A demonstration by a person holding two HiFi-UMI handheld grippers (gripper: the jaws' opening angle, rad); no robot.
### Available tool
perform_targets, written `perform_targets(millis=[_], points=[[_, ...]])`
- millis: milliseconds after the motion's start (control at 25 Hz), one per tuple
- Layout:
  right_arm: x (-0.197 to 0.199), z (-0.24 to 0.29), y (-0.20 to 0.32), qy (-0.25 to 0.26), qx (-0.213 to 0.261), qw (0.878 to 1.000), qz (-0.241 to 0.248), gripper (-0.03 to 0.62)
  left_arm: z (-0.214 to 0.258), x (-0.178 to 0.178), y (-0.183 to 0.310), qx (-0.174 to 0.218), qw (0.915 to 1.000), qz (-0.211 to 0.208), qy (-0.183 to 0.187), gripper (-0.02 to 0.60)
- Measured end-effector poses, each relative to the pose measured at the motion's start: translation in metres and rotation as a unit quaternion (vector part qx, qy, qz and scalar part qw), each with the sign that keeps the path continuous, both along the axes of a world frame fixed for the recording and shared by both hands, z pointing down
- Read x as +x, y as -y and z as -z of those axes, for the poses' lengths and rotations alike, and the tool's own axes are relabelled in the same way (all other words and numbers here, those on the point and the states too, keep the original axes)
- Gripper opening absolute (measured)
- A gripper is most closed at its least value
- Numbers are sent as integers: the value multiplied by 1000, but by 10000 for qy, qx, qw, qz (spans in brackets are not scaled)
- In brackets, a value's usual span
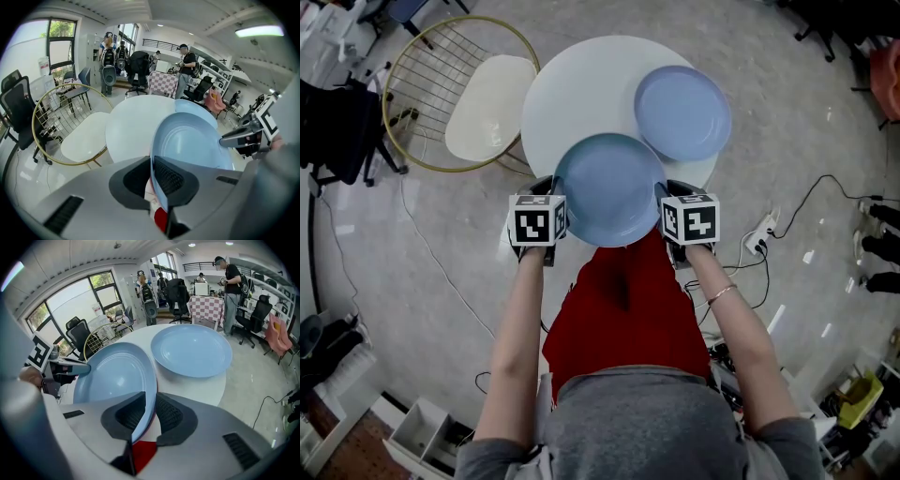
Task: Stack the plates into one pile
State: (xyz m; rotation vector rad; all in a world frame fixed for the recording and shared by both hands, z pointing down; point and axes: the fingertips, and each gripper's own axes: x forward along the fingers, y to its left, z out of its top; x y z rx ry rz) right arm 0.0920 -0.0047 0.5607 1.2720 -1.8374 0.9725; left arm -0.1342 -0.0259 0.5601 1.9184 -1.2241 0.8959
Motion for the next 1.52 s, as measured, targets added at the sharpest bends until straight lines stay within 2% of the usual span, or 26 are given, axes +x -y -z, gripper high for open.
perform_targets(millis=[440,640,920,1080,1280,1520], points=[[4,-5,0,-304,147,9993,153,84,-8,-1,-4,-48,9999,-21,104,42],[9,-5,-2,-292,203,9994,45,84,-6,1,-4,42,9998,-3,215,78],[15,1,-3,-145,279,9995,-96,84,5,-7,7,271,9989,96,383,94],[16,13,7,131,515,9984,-185,84,16,-6,23,409,9982,50,439,97],[34,30,27,282,834,9941,-626,84,36,11,57,637,9969,-165,442,97],[88,39,48,78,1055,9883,-1100,84,61,64,101,855,9937,-624,374,97]])
